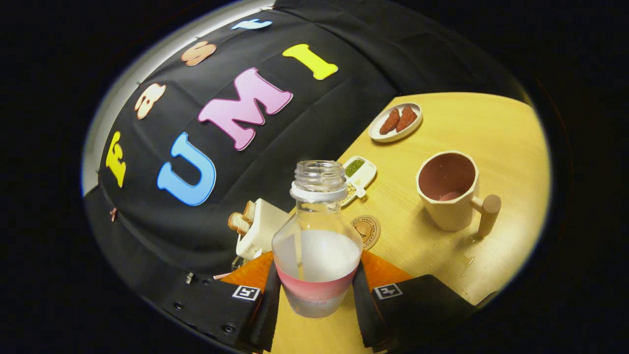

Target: Take the bottle from table, then pour the juice into the cup, finally place the bottle on the coaster

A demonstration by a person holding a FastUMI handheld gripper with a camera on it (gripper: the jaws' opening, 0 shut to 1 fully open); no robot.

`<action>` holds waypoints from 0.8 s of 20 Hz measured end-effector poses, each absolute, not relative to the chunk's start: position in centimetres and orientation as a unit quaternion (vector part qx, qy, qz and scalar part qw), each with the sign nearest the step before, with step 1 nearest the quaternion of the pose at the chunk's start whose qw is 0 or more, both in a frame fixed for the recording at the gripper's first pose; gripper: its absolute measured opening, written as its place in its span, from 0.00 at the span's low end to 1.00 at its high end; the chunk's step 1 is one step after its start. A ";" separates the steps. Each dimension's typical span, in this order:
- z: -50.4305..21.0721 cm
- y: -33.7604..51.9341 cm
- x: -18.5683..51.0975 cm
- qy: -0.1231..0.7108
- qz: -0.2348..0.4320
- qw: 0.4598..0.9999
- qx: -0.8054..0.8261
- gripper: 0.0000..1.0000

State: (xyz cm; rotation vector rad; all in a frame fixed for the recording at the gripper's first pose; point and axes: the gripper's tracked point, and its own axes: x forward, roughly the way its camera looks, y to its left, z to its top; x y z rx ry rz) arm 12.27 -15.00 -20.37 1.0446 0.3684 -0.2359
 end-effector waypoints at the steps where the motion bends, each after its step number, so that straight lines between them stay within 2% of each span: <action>1: -20.4 -15.4 12.4 0.174 -0.115 0.832 0.515 0.69; 9: -23.6 -18.5 13.1 0.191 -0.136 0.734 0.638 0.69; 16: -23.8 -20.1 14.4 0.172 -0.153 0.641 0.732 0.69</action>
